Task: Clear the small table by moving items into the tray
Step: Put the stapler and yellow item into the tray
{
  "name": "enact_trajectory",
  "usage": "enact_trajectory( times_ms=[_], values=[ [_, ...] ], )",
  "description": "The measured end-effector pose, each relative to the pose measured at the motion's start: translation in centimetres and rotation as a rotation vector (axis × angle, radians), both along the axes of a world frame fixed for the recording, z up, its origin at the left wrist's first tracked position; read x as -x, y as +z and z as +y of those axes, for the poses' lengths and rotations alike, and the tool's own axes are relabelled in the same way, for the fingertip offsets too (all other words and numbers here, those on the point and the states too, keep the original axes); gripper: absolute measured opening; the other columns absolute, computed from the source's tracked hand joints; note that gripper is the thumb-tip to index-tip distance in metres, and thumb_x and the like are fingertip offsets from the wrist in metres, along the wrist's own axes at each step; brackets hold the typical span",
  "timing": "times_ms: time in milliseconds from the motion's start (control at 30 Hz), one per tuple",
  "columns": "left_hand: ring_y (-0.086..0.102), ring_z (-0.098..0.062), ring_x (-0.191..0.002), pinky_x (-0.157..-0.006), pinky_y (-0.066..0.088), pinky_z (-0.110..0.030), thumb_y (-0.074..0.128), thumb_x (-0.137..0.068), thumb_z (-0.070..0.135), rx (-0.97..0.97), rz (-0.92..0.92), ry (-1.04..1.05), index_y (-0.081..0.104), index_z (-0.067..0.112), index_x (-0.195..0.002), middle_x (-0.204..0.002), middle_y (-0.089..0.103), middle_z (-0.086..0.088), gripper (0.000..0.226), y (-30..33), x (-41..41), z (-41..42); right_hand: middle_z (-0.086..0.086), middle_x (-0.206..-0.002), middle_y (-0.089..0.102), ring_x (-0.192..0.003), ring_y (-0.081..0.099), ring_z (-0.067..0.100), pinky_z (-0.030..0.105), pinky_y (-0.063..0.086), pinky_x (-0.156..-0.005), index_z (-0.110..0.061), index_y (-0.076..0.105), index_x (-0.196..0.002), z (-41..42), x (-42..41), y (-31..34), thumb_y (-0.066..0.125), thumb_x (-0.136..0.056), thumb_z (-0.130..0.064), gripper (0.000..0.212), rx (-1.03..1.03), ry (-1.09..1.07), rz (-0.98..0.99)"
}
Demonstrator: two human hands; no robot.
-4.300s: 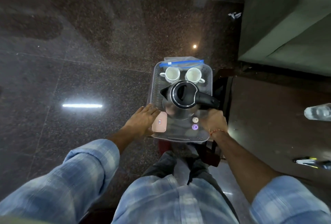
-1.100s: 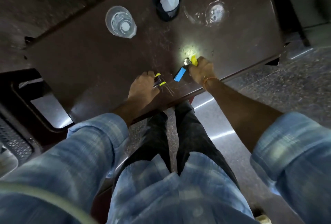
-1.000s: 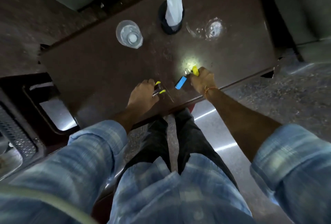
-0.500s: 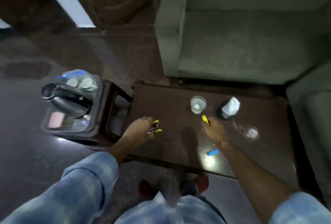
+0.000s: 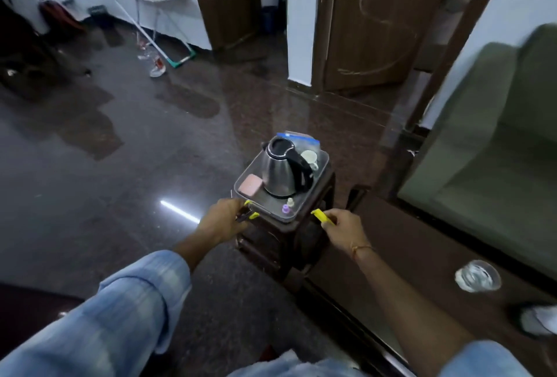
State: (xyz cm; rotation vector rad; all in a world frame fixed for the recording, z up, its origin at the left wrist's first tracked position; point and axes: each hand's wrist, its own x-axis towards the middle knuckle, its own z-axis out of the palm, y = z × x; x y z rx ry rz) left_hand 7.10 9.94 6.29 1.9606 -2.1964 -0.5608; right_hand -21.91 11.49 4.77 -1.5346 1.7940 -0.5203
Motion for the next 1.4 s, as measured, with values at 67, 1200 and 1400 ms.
enact_trajectory(
  times_ms=[67,1200,1400],
  values=[
    [0.066,-0.031,-0.096,-0.068,0.043,-0.03,0.076,-0.073,0.028,0.019,0.021,0.025,0.067,0.017,-0.098,-0.099,0.072,-0.009,0.028,0.2,-2.3,-0.6,0.01,-0.092,0.076,-0.09,0.069,0.024,0.027,0.049,-0.077,-0.012,0.076,-0.095,-1.1,-3.1,0.5,0.065,-0.084,-0.014,0.016,0.031,0.009,-0.009],
    [0.066,-0.035,-0.084,-0.064,0.045,-0.032,0.075,-0.072,0.024,-0.52,0.046,-0.052,0.059,0.018,-0.079,-0.085,0.069,-0.013,0.019,-12.6,-5.5,-28.0,0.009,-0.096,0.074,-0.089,0.068,0.028,0.036,0.056,-0.074,-0.018,0.071,-0.102,-22.0,-19.7,-11.4,0.059,-0.091,-0.029,0.02,-0.241,-0.197,0.128],
    [0.067,-0.037,-0.094,-0.076,0.052,-0.036,0.072,-0.078,0.03,-0.538,0.036,-0.095,0.067,0.013,-0.104,-0.097,0.071,-0.016,0.032,-15.3,-4.9,-28.5,0.007,-0.118,0.065,-0.112,0.06,0.03,0.038,0.053,-0.084,-0.015,0.067,-0.114,-21.8,-20.6,-14.5,0.051,-0.092,-0.011,0.028,-0.39,0.061,0.433]
  ],
)
